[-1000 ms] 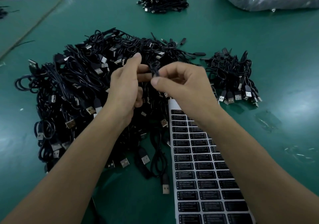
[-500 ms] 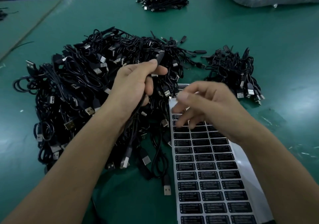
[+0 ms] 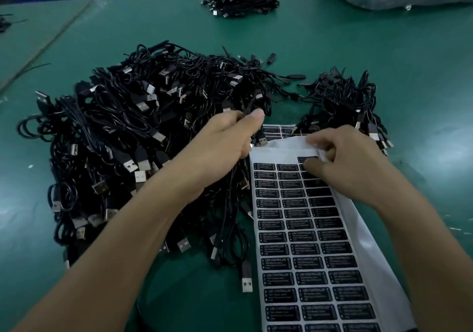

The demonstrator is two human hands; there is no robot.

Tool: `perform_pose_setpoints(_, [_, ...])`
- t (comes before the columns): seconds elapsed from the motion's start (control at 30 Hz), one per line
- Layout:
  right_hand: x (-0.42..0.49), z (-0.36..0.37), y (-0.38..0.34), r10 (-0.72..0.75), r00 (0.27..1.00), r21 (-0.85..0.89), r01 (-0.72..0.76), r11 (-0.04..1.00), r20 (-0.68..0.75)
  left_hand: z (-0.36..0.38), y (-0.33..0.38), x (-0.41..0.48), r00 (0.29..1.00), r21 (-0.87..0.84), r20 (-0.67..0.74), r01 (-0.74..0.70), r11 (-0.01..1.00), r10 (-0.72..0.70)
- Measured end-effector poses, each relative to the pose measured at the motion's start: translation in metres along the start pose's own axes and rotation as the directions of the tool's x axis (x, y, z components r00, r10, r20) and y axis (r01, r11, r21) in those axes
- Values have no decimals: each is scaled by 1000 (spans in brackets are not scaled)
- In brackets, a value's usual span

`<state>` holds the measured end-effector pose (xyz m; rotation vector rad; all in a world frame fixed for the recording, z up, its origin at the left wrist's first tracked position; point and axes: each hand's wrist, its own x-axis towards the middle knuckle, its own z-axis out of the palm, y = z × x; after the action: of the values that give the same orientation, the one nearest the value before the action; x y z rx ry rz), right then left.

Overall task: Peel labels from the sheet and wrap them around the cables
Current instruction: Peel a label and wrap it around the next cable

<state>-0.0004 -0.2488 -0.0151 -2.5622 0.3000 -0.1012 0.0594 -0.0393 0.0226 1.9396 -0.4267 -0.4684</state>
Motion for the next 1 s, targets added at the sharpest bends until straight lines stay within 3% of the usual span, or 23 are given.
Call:
perform_pose_setpoints(0.1, [-3,-3,-3,32,998,-7,-31,999,46,3,-1,-1,996,-13,-12,-92,996,92])
perform_pose_setpoints(0.3, [-4,-3,-3,128,991,94,-132,987,51,8,-14,5,992,33,-72,-100,994,103])
perform_pose_setpoints(0.67, [-4,1,-5,174,985,30,-174,984,4,10,-21,9,964,64,-71,-250,966,254])
perform_pose_setpoints(1.0, [-6,1,-6,111,994,259,-111,959,16,13,-20,5,956,108,-150,-239,965,254])
